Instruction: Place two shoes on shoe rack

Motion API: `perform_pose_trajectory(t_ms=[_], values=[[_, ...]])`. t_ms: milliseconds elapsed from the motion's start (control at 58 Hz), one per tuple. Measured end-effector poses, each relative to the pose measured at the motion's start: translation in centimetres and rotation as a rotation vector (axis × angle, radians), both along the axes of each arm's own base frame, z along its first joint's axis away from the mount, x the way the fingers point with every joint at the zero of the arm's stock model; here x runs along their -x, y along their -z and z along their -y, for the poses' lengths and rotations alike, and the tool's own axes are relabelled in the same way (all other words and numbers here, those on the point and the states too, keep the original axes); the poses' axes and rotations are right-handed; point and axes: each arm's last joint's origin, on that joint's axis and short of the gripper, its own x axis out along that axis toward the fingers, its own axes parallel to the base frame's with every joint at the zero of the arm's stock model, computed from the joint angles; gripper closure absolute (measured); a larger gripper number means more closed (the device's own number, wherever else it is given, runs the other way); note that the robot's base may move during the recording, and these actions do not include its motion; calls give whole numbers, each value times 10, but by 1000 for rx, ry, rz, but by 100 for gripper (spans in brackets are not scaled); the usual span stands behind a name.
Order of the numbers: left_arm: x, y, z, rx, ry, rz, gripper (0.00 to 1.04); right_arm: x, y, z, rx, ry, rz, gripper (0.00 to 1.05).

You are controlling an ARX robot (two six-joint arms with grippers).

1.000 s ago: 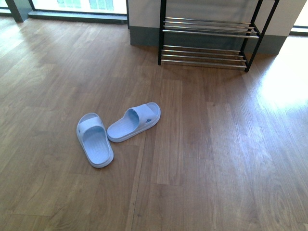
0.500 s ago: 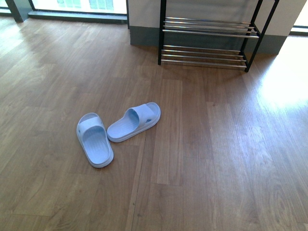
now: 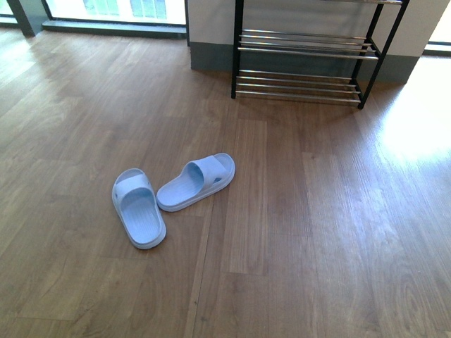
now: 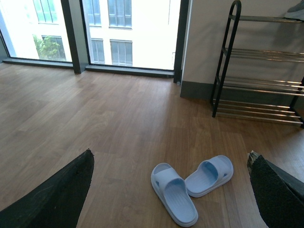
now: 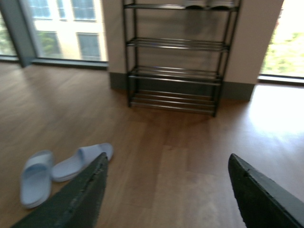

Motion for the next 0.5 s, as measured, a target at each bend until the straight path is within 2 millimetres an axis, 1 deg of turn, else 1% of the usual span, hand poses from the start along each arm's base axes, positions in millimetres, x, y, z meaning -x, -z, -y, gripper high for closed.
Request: perform_pose_trajectory(t_ms=[52, 121, 172, 259, 276, 362, 483, 500], values=[[0, 0, 0, 0, 0, 0, 9, 0, 0, 0, -2, 3, 1, 57], [0, 0, 0, 0, 0, 0, 9, 0, 0, 0, -2, 4, 1, 68], [0, 0, 0, 0, 0, 0, 9, 0, 0, 0, -2, 4, 1, 78], [0, 0, 0, 0, 0, 0, 9, 0, 0, 0, -2, 4, 1, 101], [0, 0, 0, 0, 0, 0, 9, 0, 0, 0, -1, 5, 1, 102], [0, 0, 0, 0, 0, 0, 9, 0, 0, 0, -2, 4, 1, 79], [0, 0, 0, 0, 0, 0, 9, 0, 0, 0, -2, 4, 1, 58], [0, 0, 0, 0, 0, 0, 9, 0, 0, 0, -3, 4, 1, 56]])
